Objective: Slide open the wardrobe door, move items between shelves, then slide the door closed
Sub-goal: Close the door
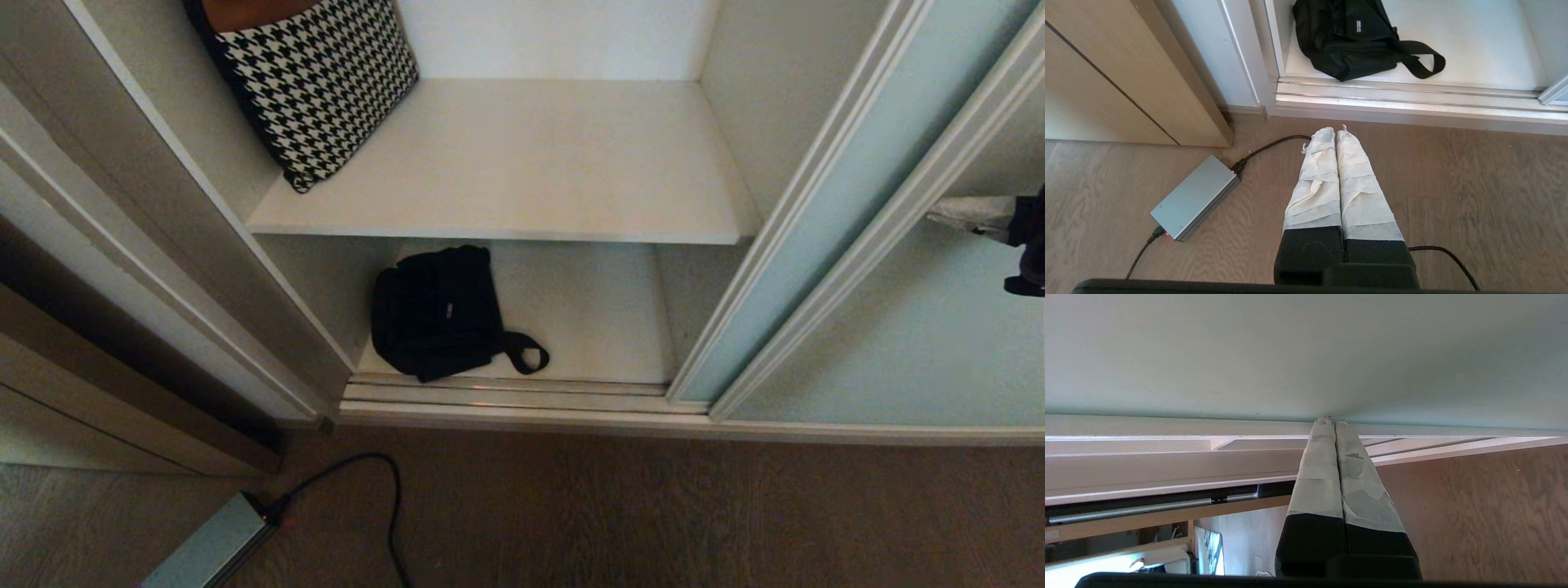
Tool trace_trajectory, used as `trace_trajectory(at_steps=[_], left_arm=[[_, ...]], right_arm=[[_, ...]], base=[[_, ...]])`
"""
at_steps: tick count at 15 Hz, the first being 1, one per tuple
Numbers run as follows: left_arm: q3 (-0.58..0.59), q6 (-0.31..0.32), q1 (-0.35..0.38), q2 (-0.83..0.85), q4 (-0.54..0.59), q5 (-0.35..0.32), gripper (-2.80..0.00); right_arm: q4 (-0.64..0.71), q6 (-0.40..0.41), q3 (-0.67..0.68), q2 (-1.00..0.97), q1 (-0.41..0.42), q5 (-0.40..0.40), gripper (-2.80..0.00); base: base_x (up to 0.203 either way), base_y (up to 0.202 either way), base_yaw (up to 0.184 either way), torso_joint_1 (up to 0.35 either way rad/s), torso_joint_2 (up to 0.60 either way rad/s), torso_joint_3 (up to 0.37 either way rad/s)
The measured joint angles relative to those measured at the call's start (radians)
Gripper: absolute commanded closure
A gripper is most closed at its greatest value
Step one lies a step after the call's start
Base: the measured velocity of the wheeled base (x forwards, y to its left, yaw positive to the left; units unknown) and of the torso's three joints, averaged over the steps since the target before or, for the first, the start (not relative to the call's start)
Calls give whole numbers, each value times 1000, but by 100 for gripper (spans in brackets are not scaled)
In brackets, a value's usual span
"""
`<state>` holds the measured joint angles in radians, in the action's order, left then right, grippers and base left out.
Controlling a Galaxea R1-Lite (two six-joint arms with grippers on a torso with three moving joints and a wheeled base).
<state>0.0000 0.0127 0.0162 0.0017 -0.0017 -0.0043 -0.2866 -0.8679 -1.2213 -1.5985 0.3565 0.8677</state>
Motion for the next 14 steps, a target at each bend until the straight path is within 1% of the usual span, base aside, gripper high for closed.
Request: trace_trajectory(at_steps=[4, 6, 8, 12, 14], left_arm=[[0, 0, 0, 0, 0, 0, 0], [0, 0, 0, 0, 0, 0, 0], [0, 0, 0, 0, 0, 0, 0], [0, 0, 0, 0, 0, 0, 0], [0, 1, 0, 0, 0, 0, 0]], right_arm=[[1, 7, 11, 22, -61, -6, 0], [0, 8, 18, 40, -109, -12, 0], [1, 19, 37, 62, -183, -41, 0], [2, 76, 67, 94, -375, -158, 0], [3, 92, 86, 125, -449, -202, 0]], base=[[0, 0, 0, 0, 0, 0], [0, 0, 0, 0, 0, 0], [0, 0, 0, 0, 0, 0], [0, 0, 0, 0, 0, 0], [0, 0, 0, 0, 0, 0]])
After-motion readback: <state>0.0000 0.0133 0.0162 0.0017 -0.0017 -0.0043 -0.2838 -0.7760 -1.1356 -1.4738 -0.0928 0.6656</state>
